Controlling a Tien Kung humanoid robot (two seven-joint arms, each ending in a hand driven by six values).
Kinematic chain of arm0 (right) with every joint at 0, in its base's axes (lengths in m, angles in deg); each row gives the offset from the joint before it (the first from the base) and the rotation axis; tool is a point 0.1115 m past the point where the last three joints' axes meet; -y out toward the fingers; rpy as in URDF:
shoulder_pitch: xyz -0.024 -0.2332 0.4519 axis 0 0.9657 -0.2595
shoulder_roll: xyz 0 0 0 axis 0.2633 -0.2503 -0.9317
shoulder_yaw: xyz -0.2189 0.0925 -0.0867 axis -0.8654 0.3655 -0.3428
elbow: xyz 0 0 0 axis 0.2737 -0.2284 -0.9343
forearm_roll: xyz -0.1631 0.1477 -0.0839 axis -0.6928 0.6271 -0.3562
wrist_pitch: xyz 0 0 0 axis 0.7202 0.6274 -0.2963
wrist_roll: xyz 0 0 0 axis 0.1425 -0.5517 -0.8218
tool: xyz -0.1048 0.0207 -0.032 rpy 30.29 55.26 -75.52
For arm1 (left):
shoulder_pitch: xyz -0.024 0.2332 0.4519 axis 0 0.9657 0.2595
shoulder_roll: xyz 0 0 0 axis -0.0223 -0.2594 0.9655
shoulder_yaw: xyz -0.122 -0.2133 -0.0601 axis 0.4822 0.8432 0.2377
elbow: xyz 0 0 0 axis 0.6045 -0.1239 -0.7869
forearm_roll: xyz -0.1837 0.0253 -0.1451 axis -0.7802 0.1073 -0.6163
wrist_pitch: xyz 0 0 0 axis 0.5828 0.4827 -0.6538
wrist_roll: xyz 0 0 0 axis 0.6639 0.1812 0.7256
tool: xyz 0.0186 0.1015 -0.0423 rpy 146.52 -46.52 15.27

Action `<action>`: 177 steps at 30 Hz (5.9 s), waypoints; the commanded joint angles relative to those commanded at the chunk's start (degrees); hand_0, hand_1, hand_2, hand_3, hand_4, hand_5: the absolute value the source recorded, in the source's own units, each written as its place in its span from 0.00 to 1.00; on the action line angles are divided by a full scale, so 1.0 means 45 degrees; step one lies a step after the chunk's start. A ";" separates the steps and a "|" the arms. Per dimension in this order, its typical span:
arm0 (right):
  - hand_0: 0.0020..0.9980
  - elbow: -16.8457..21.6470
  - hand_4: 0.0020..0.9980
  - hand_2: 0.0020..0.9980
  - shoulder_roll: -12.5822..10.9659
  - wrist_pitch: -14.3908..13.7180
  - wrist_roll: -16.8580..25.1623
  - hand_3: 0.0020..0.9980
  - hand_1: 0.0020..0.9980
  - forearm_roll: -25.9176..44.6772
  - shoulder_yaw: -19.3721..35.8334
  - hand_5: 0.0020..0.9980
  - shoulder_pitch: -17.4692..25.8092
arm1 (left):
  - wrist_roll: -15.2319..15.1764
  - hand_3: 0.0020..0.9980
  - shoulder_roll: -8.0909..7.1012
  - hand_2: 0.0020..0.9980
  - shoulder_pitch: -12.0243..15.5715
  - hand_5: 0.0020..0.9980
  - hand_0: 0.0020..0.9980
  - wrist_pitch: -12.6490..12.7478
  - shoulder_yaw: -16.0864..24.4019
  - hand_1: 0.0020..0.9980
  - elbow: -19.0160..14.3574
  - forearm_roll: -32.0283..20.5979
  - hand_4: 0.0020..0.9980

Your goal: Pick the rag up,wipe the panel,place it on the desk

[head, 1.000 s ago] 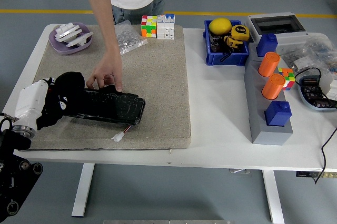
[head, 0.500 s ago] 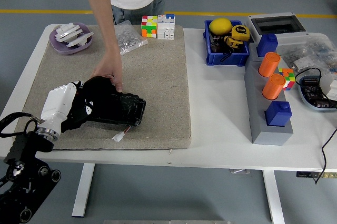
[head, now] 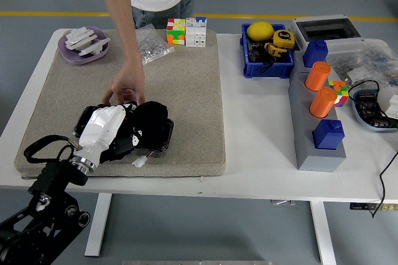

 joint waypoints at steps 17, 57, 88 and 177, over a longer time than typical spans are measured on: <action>0.53 0.0000 0.98 0.66 -0.0015 -0.0003 -0.0013 0.57 0.57 0.0016 -0.0059 0.43 0.0017 | 0.0157 0.46 0.0036 0.50 0.0020 0.00 0.26 0.0001 -0.0718 0.26 -0.0513 -0.0055 0.16; 0.53 0.0000 0.98 0.66 0.0010 -0.0049 -0.0037 0.57 0.57 0.0255 -0.0311 0.43 0.0059 | -0.0115 0.46 0.0197 0.50 0.0515 0.00 0.26 0.0203 0.3917 0.26 0.1628 0.0622 0.16; 0.53 0.0000 0.98 0.66 0.0058 -0.0134 -0.0077 0.57 0.57 0.0120 -0.0203 0.43 0.0079 | -0.1620 0.57 -0.0240 0.57 0.0275 0.00 0.36 0.0762 0.6025 0.47 0.3922 -0.0208 0.50; 0.52 0.0000 0.97 0.66 0.0230 -0.0551 -0.0184 0.56 0.57 0.1277 -0.1213 0.42 0.0241 | -0.8231 0.57 0.0386 0.60 0.1308 0.28 0.57 -0.3486 0.6618 0.64 0.2786 -1.6195 0.70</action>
